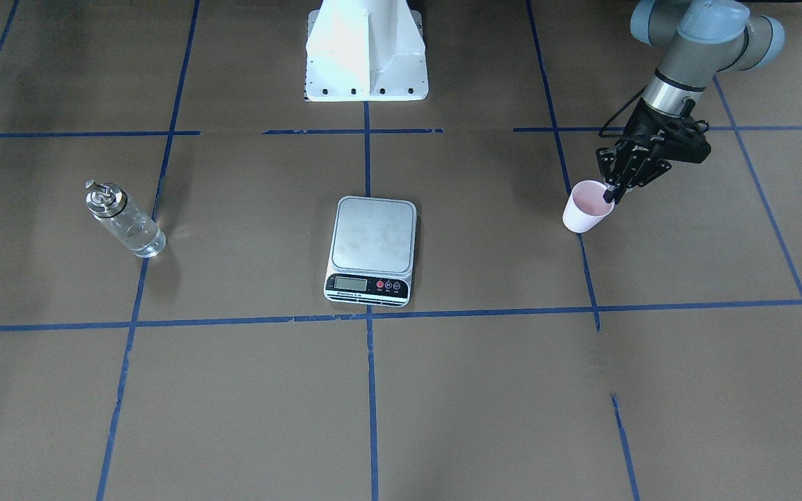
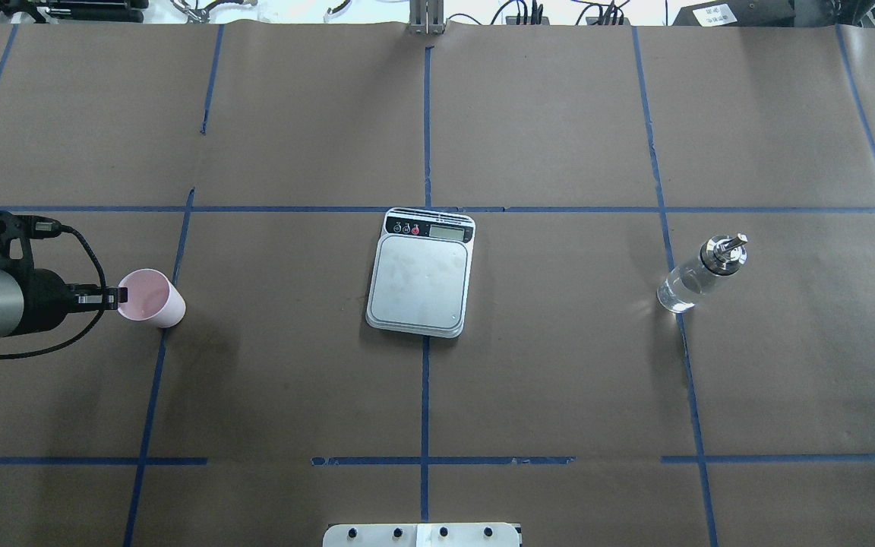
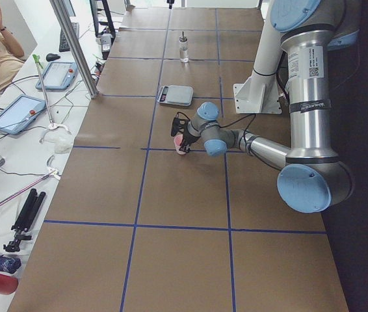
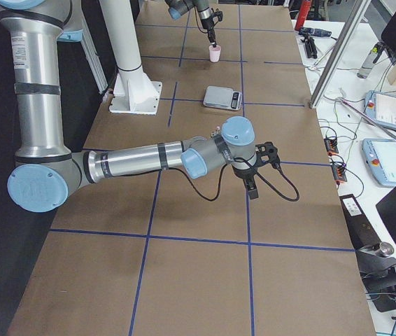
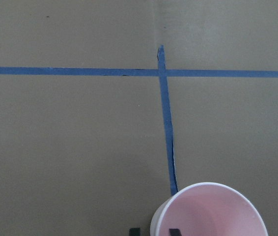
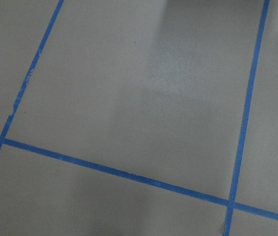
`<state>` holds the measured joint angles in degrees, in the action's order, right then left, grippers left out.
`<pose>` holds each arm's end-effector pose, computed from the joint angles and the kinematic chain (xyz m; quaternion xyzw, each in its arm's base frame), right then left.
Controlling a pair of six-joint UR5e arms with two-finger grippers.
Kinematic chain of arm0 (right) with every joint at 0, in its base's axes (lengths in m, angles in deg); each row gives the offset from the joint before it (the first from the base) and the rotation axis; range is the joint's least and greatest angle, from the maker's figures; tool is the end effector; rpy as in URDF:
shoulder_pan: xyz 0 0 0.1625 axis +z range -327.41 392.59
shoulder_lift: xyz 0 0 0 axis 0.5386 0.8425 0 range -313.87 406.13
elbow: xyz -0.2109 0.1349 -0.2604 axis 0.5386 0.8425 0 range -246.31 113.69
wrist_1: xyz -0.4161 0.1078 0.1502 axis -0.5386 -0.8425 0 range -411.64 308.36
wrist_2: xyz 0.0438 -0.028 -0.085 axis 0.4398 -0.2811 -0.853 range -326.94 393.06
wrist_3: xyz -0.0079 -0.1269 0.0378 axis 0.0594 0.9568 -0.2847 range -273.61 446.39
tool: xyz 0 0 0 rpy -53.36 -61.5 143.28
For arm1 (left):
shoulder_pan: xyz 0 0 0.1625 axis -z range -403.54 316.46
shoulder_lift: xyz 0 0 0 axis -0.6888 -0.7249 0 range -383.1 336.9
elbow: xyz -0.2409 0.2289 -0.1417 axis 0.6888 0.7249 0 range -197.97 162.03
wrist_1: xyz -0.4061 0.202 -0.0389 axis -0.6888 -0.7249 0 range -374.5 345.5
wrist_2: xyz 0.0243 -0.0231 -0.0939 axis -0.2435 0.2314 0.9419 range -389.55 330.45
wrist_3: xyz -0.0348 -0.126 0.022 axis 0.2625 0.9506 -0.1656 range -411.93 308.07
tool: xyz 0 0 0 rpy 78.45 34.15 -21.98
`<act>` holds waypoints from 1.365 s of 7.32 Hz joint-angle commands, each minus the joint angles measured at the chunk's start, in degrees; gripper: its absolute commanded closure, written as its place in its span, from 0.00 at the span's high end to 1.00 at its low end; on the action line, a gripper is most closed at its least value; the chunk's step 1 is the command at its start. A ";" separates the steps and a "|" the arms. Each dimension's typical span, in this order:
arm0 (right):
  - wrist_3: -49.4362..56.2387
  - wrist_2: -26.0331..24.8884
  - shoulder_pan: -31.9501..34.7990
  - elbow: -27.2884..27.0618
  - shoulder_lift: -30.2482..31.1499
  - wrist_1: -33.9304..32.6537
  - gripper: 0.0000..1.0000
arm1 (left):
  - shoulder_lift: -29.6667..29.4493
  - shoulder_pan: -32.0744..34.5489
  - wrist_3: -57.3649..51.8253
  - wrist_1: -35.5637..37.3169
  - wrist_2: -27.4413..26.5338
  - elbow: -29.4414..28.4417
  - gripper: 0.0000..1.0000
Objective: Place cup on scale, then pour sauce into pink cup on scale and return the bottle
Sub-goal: 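Reach the left gripper to the pink cup and grasp its rim, then carry the pink cup with the left gripper onto the scale and release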
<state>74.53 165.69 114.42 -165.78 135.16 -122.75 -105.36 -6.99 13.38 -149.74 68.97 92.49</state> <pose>-0.0379 -0.5693 0.4811 0.1711 -0.3873 -0.0630 0.9037 0.3661 -0.4129 0.4097 0.1901 0.4489 -0.0543 0.8714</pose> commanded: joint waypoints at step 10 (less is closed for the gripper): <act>-0.18 0.09 0.00 0.07 -0.18 0.00 1.00 | -49.56 -7.35 8.25 37.95 -6.48 -11.39 0.00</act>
<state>74.35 165.76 114.39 -165.70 134.98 -122.74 -150.96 -11.76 20.22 -112.01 64.89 84.31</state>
